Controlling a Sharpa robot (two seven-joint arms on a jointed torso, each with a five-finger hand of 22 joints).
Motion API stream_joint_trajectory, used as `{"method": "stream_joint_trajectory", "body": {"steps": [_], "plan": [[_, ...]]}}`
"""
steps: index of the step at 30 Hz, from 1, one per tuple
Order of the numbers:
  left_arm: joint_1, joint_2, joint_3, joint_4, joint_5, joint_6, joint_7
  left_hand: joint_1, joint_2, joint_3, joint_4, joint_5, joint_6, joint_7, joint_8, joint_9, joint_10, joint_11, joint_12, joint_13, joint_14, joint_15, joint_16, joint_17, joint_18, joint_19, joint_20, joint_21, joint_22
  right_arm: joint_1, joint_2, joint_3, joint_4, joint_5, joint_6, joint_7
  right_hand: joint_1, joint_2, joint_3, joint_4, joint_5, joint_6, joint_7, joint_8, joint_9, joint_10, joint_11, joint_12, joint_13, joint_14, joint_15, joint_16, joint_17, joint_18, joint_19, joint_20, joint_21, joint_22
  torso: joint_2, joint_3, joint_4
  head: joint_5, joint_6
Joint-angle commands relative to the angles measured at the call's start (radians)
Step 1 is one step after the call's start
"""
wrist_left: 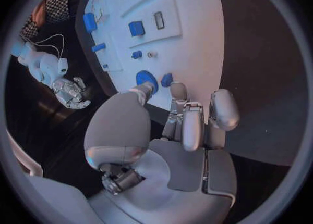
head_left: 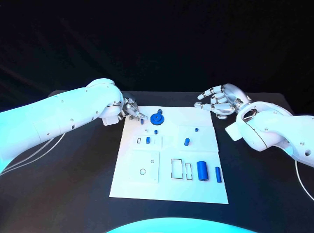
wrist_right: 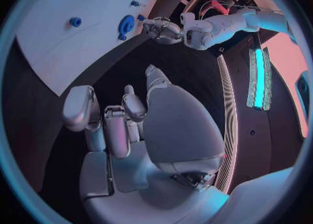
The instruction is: Assemble the parts on the task board
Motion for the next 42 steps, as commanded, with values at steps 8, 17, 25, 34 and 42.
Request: {"method": "stream_joint_trajectory", "body": {"steps": [8,17,25,34,42], "plan": [[0.000,0.019,-0.006,-0.027,0.030,0.023,0.018,0.017,0.017,0.018,0.000,0.000,0.017,-0.002,-0.006,-0.009,0.001,0.006,0.011,0.004,0.061,0.007,0.003,0.128,0.008,0.000,0.007,-0.002,0.004,-0.001,0.002,0.000,0.000,0.000,0.003,0.011,-0.009,0.003,0.005,-0.001,0.006,0.005,0.000,0.002,-0.001,-0.004,-0.004,-0.005,-0.001,0.066,-0.004,-0.005,0.096,0.015,-0.009,-0.001,-0.005,-0.001,0.000,-0.0007,-0.0004,0.000,-0.002],[0.000,0.028,-0.008,-0.045,0.040,0.005,0.017,0.056,0.040,0.066,-0.001,-0.002,0.030,-0.004,-0.013,-0.024,0.000,0.003,0.021,0.006,0.062,0.005,0.006,0.132,0.007,0.003,0.007,0.001,0.010,-0.001,0.002,0.000,0.001,0.000,0.004,0.011,-0.009,0.003,0.005,-0.001,0.006,0.005,0.000,0.002,-0.001,-0.004,-0.004,-0.005,-0.001,0.066,-0.004,-0.005,0.096,0.015,-0.009,-0.001,-0.005,-0.001,0.000,-0.0007,-0.0008,-0.001,-0.004],[-0.001,0.031,-0.008,-0.051,0.046,0.018,0.018,0.089,0.037,0.102,-0.005,-0.003,0.043,-0.010,-0.004,-0.025,0.003,-0.002,0.027,0.008,0.063,0.001,0.008,0.135,0.007,0.006,0.006,0.003,0.015,-0.001,0.002,0.000,0.001,0.000,0.004,0.011,-0.009,0.003,0.005,-0.001,0.006,0.005,0.000,0.002,-0.001,-0.004,-0.004,-0.005,-0.001,0.066,-0.004,-0.005,0.096,0.015,-0.009,-0.001,-0.005,-0.001,-0.001,0.0000,0.0002,-0.002,-0.007],[-0.001,0.029,-0.009,-0.051,0.049,0.040,0.021,0.158,0.022,0.164,-0.016,-0.008,0.065,-0.028,0.031,-0.006,0.014,-0.017,0.036,0.012,0.068,-0.012,0.016,0.149,0.006,0.009,-0.002,0.006,0.023,-0.001,0.002,0.000,0.001,0.000,0.005,0.011,-0.009,0.004,0.008,-0.002,0.007,0.005,0.000,0.002,-0.002,-0.003,-0.005,-0.004,0.000,0.066,-0.004,-0.006,0.095,0.015,-0.009,-0.001,-0.008,-0.002,-0.001,0.0000,-0.0006,-0.001,-0.009],[-0.001,0.025,-0.010,-0.050,0.051,0.032,0.023,0.201,0.019,0.228,-0.030,-0.009,0.062,-0.035,0.044,0.005,0.023,-0.024,0.036,0.009,0.071,-0.019,0.020,0.157,0.004,0.013,-0.009,0.009,0.029,-0.001,0.002,0.000,0.000,0.000,0.004,0.011,-0.009,0.004,0.008,-0.002,0.007,0.005,0.000,0.002,-0.002,-0.003,-0.005,-0.004,0.000,0.066,-0.004,-0.006,0.095,0.015,-0.009,-0.001,-0.008,-0.002,-0.001,-0.0002,0.0001,-0.001,-0.010]]}}
